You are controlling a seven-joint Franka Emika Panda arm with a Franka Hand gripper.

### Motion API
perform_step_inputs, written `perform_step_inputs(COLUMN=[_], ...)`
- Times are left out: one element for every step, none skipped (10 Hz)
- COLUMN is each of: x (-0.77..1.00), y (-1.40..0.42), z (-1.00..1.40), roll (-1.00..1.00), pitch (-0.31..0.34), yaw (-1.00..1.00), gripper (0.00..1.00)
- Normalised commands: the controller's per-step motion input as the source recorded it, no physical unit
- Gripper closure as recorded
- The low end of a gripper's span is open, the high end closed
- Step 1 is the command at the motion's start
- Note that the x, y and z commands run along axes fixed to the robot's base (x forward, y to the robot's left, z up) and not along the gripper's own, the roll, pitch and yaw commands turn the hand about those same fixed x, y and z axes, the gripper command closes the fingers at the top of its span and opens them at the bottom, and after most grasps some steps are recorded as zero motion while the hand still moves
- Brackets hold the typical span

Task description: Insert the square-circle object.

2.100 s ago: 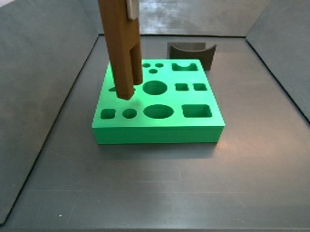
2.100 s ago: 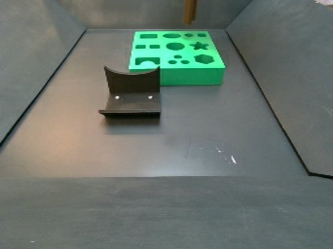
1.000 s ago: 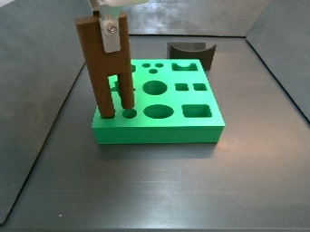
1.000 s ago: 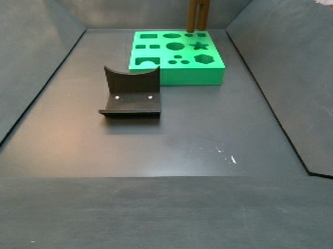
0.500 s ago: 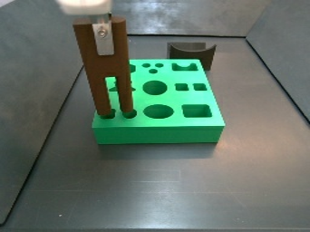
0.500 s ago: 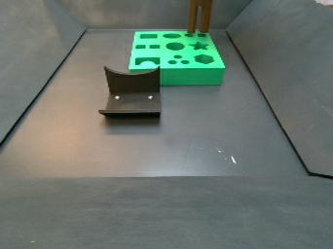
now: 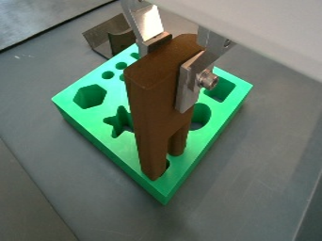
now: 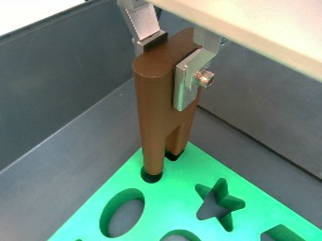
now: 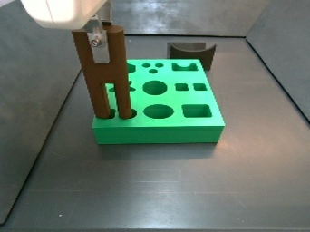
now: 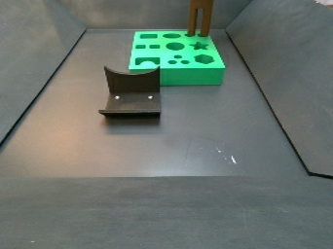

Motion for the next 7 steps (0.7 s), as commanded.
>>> perform_step_inputs(x=[0.11,0.12,0.26,0.21,0.21,0.21,0.05], y=[0.1,0.0,0.0,-0.05,-0.06,0.0,0.0], z=[-0.26,-0.3,-0.31,-0.35,-0.33,-0.36,-0.36], roll=[0.06,0.04,0.0,0.0,0.0,0.04,0.06], pitch=[-0.01,0.0,0.0,0.0,0.0,0.0,0.0], yaw=[0.47,0.09,-0.05,-0.14,-0.11,0.0,0.0], gripper=[1.0,1.0,1.0,1.0,1.0,1.0,1.0])
